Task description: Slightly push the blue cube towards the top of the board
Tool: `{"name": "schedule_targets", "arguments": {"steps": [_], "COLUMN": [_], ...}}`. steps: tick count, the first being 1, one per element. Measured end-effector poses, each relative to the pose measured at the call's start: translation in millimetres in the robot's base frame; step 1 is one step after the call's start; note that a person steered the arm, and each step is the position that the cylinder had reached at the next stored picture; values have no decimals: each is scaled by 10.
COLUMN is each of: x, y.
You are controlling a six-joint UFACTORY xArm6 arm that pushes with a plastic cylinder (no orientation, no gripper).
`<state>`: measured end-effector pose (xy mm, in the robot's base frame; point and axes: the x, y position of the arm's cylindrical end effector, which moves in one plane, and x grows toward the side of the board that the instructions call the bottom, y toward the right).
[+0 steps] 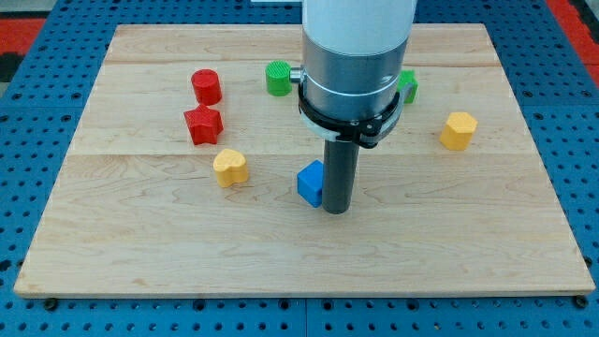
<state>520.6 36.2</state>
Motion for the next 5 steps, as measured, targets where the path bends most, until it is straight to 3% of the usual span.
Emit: {"name": "schedule_targets", "arguments": {"steps": [2, 5], "x": [-260, -236], "y": [469, 40]}}
